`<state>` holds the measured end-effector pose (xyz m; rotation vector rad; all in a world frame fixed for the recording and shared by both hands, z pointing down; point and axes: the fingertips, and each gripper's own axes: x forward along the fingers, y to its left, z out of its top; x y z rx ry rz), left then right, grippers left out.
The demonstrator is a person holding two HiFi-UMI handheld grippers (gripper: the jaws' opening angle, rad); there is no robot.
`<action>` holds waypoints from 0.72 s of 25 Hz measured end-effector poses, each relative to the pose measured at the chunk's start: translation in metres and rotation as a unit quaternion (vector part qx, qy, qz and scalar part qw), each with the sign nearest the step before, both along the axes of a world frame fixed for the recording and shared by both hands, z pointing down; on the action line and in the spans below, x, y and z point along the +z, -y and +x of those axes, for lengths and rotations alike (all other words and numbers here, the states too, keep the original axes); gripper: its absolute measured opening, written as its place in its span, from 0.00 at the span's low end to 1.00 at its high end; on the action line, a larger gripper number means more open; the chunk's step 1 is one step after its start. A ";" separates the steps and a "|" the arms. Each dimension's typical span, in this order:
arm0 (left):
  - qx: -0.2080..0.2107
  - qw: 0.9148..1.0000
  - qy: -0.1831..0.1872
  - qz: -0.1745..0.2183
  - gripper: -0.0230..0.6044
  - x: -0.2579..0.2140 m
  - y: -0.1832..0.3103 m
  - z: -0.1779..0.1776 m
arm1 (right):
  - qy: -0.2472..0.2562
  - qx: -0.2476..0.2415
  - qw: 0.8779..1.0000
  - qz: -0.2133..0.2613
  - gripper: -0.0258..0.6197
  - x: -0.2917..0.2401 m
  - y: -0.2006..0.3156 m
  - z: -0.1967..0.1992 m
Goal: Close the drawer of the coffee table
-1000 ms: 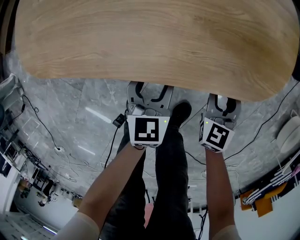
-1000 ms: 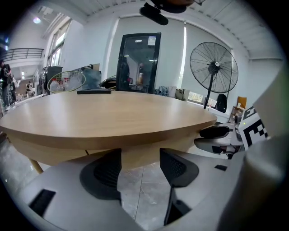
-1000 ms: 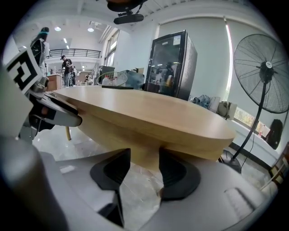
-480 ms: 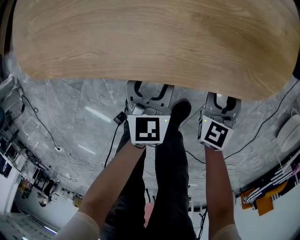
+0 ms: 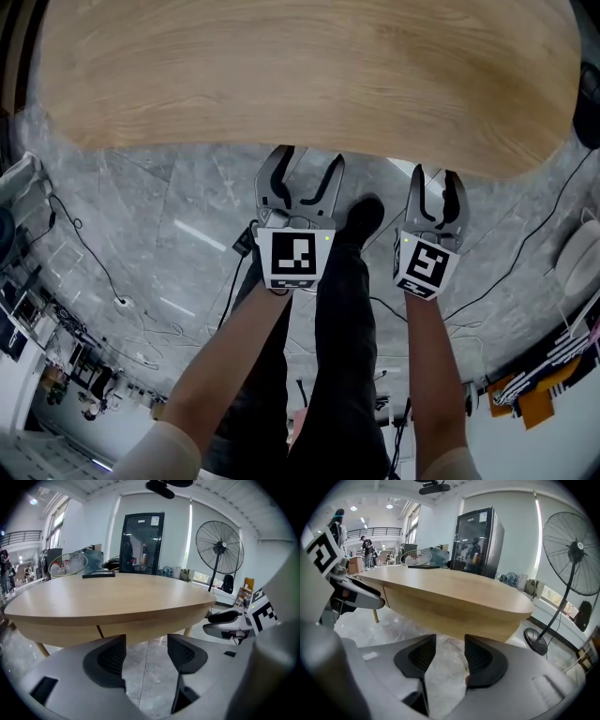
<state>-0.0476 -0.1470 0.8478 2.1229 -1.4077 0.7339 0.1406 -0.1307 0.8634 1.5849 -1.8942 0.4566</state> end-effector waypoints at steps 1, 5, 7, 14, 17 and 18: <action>0.003 1.000 -0.001 -0.003 0.48 -0.003 -0.003 -0.001 | 0.000 0.002 1.000 -0.002 0.35 -0.003 -0.004 -0.001; 0.004 1.000 -0.001 -0.005 0.46 -0.023 -0.016 -0.006 | 0.002 0.007 1.000 -0.003 0.33 -0.024 -0.018 -0.006; 0.004 1.000 -0.002 -0.004 0.44 -0.038 -0.022 -0.007 | 0.005 0.009 1.000 -0.003 0.33 -0.039 -0.023 -0.009; -0.009 1.000 -0.024 -0.017 0.38 -0.107 -0.038 -0.019 | 0.035 0.042 0.998 -0.022 0.28 -0.102 -0.041 -0.029; -0.015 0.999 -0.030 -0.019 0.36 -0.138 -0.043 -0.024 | 0.053 0.059 0.997 -0.017 0.25 -0.135 -0.042 -0.036; -0.014 0.999 -0.030 -0.018 0.36 -0.147 -0.043 -0.025 | 0.058 0.060 0.996 -0.015 0.25 -0.145 -0.042 -0.039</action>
